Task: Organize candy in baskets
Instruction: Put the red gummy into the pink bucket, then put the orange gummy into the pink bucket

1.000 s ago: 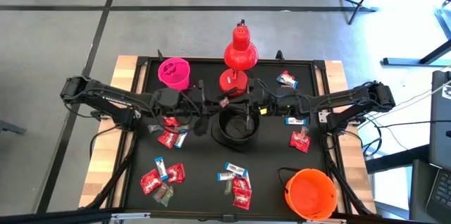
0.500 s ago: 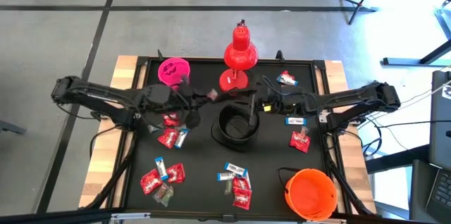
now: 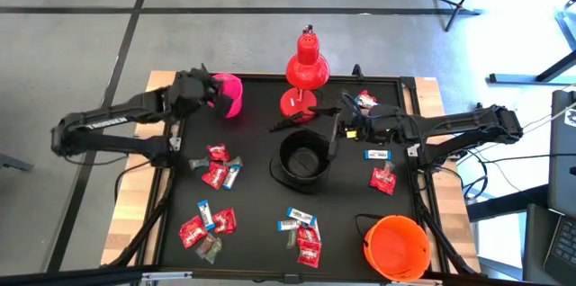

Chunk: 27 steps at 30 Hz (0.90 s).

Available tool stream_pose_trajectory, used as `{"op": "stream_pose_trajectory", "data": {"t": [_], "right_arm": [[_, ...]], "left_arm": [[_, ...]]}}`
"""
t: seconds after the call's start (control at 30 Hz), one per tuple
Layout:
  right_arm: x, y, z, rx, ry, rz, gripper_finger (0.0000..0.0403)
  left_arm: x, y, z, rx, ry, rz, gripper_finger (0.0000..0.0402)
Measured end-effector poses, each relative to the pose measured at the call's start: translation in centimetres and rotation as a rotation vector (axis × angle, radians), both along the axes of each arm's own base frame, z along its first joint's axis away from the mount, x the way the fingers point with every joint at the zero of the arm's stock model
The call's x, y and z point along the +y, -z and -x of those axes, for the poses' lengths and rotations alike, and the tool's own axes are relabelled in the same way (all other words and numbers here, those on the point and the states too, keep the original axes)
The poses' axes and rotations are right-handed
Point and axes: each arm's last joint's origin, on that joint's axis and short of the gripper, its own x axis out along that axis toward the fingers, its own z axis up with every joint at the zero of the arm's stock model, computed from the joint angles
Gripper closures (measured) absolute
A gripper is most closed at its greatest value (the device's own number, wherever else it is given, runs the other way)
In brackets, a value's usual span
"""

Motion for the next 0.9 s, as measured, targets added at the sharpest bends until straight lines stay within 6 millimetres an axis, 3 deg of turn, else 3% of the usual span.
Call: {"op": "stream_pose_trajectory", "data": {"t": [0.1, 0.23, 0.5, 0.73, 0.9], "right_arm": [[0.0, 0.1, 0.0, 0.013, 0.0, 0.001, 0.0162], [0.0, 0.2, 0.1, 0.024, 0.0, 0.002, 0.0168], [-0.1, 0.0, 0.7, 0.046, 0.001, 0.004, 0.0168], [-0.1, -0.3, 1.4, 0.063, 0.0, 0.005, 0.0168], [-0.2, -0.4, 3.0, 0.133, 0.001, 0.002, 0.0169]], "left_arm": [[2.2, 0.5, 0.8, 0.008, -0.058, 0.069, 0.0401], [4.6, 1.4, 1.5, 0.034, -0.01, 0.174, 0.0398], [8.0, 4.0, 1.7, 0.074, 0.029, 0.394, 0.0353], [9.4, 6.1, 0.8, 0.162, 0.034, 0.469, 0.0291], [9.4, 6.1, 0.8, 0.172, 0.057, 0.465, 0.0238]]}}
